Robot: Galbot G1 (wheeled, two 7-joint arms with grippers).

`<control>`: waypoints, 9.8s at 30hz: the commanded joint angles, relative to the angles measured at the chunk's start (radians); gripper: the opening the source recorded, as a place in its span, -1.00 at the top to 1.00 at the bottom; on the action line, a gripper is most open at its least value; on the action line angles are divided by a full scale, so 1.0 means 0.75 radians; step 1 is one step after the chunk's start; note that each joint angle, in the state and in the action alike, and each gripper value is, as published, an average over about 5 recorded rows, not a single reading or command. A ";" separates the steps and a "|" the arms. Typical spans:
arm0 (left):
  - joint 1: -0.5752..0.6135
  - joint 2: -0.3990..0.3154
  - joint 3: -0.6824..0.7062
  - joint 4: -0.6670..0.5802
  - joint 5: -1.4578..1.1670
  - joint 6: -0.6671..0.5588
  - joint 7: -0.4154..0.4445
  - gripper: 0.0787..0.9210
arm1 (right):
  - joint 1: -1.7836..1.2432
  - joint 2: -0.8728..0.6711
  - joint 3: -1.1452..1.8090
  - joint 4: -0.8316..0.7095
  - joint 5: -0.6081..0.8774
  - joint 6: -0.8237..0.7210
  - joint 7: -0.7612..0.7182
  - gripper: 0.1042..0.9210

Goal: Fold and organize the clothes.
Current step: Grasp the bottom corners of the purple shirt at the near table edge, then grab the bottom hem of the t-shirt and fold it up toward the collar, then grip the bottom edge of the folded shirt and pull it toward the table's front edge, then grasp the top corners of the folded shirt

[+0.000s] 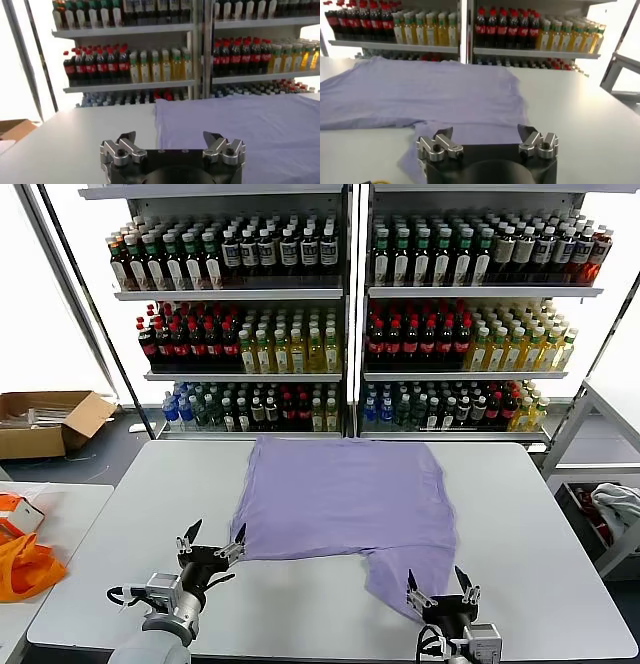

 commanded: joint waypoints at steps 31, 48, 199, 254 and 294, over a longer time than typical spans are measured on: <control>-0.041 0.006 0.039 0.182 0.010 0.041 0.049 -0.77 | -0.068 0.027 -0.042 -0.049 -0.019 0.057 0.066 -0.76; -0.031 0.011 0.048 0.201 0.009 0.044 0.063 -0.15 | -0.085 0.031 -0.043 -0.089 -0.020 0.099 0.063 -0.12; -0.555 0.033 0.202 0.653 -0.042 0.027 -0.078 0.82 | 0.628 0.053 0.150 -0.578 0.214 -0.007 -0.104 0.94; 0.482 0.036 0.161 -0.216 0.107 -0.055 -0.191 -0.02 | -0.098 -0.036 0.214 0.013 -0.033 0.063 0.070 -0.52; -0.555 0.261 0.133 0.454 -0.239 0.132 0.032 -0.77 | 1.455 -0.236 -0.110 -1.176 0.146 -0.113 -0.880 -0.76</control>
